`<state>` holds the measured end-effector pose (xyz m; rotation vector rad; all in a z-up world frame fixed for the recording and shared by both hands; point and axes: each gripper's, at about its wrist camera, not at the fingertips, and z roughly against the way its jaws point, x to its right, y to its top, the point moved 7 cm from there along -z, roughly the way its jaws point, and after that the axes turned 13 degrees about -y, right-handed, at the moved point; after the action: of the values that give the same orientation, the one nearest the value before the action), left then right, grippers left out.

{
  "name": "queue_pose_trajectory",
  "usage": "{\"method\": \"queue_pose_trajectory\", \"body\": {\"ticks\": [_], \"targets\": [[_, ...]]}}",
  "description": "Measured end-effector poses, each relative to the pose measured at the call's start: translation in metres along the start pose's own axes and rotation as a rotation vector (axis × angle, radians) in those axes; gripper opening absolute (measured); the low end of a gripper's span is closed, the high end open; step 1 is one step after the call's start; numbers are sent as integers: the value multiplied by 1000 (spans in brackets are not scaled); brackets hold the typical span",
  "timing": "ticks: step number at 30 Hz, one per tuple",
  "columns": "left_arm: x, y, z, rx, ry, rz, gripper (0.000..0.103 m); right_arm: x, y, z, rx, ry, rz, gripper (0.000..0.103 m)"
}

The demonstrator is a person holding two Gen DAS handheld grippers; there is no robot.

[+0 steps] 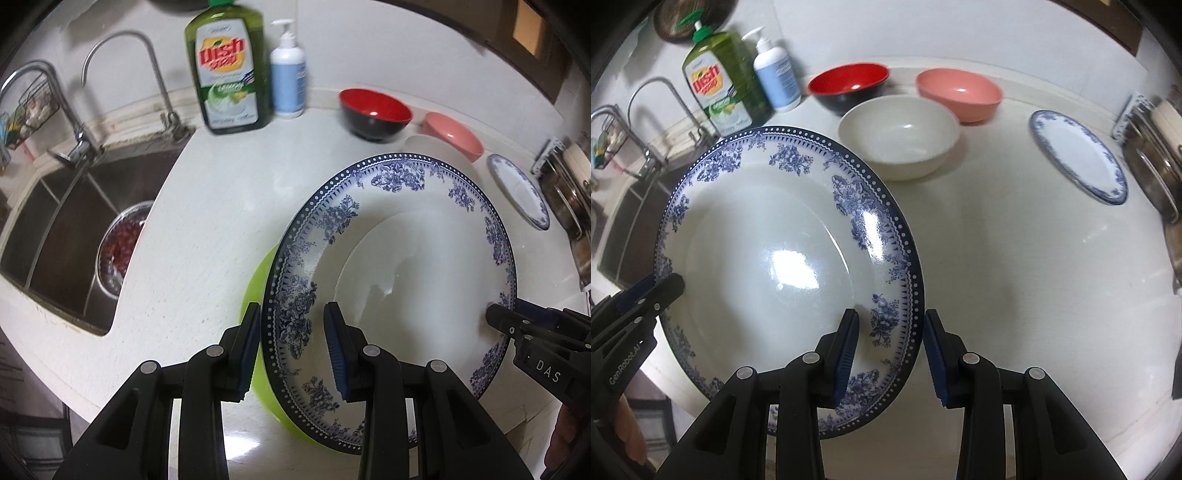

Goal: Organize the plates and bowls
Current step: 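Lower the blue-floral plate onto the green plate and open both grippers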

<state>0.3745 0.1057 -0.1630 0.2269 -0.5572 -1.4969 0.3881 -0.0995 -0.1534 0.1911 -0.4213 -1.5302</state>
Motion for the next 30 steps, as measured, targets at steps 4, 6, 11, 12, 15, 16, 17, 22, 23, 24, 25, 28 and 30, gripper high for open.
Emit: {"method": "queue_pose_trajectory", "body": {"ticks": [4, 6, 11, 12, 15, 16, 17, 22, 23, 24, 25, 28, 30], "targets": [[-9, -4, -7, -20, 6, 24, 34, -14, -1, -7, -20, 2, 27, 37], [-15, -6, -11, -29, 8, 37, 35, -19, -2, -10, -35, 4, 32, 37], [-23, -12, -20, -58, 9, 59, 35, -29, -4, -17, -55, -2, 55, 37], [-25, -12, -21, -60, 10, 64, 35, -30, -4, -18, -58, -3, 56, 37], [-28, -12, -24, -68, 13, 71, 35, -32, -5, -21, -70, -4, 63, 37], [-29, -12, -25, -70, 14, 74, 35, -33, -5, -22, -70, -5, 67, 37], [-30, -13, -26, -74, 16, 76, 35, -34, -4, -22, -71, -5, 70, 37], [-35, -14, -31, -92, 19, 86, 35, -37, -2, -26, -84, -6, 77, 37], [-35, -14, -32, -94, 20, 87, 35, -38, -2, -27, -85, -8, 79, 37], [-35, -15, -33, -98, 23, 86, 35, -39, -2, -28, -88, -8, 80, 37], [-36, -15, -34, -101, 23, 87, 35, -40, -2, -29, -91, -8, 79, 37], [-37, -16, -37, -112, 16, 97, 35, -42, -3, -32, -96, -8, 83, 38], [-39, -17, -40, -119, 11, 104, 35, -43, -2, -32, -88, -20, 93, 38]]}}
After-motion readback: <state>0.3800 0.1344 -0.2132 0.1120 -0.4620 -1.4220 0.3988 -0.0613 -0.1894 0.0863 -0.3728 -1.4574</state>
